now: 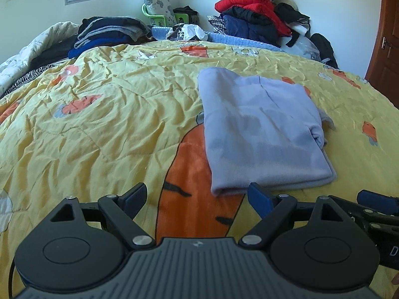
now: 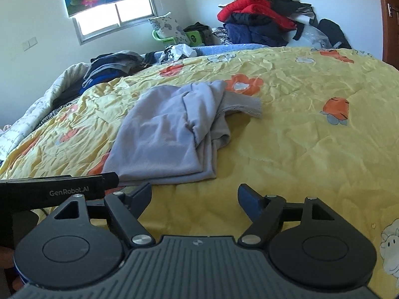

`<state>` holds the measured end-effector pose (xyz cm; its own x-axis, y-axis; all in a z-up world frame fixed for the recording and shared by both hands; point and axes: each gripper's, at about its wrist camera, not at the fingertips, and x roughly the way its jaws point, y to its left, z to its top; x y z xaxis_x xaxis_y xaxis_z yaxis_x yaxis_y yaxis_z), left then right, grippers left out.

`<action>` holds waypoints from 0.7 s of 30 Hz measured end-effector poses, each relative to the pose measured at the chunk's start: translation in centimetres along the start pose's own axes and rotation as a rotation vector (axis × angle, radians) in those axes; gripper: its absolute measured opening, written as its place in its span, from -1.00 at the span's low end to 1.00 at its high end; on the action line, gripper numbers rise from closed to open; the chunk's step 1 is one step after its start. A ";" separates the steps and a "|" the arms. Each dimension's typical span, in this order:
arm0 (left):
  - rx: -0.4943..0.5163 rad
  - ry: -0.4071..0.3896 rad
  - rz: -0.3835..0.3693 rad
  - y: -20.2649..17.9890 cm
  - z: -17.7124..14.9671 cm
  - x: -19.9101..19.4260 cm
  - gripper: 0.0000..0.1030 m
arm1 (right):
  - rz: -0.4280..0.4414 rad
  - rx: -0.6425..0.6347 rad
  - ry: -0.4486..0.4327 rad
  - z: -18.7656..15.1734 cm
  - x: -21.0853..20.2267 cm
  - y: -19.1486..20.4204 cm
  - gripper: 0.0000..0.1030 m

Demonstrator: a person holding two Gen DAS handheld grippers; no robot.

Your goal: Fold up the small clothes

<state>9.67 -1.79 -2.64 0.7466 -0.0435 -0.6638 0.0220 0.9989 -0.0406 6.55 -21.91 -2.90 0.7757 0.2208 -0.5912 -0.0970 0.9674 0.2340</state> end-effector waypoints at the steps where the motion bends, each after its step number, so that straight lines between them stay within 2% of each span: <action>1: 0.001 0.001 0.000 0.1 -0.2 -0.1 0.72 | 0.002 -0.004 0.002 -0.1 -0.1 0.1 0.55; 21: 0.012 0.016 0.016 0.9 -2.5 -1.2 0.72 | -0.005 -0.034 0.025 -2.1 -1.3 1.0 0.71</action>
<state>7.13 -0.92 -3.77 0.7362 -0.0278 -0.6762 0.0182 0.9996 -0.0212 4.11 -21.00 -3.50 0.7604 0.2183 -0.6117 -0.1142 0.9721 0.2050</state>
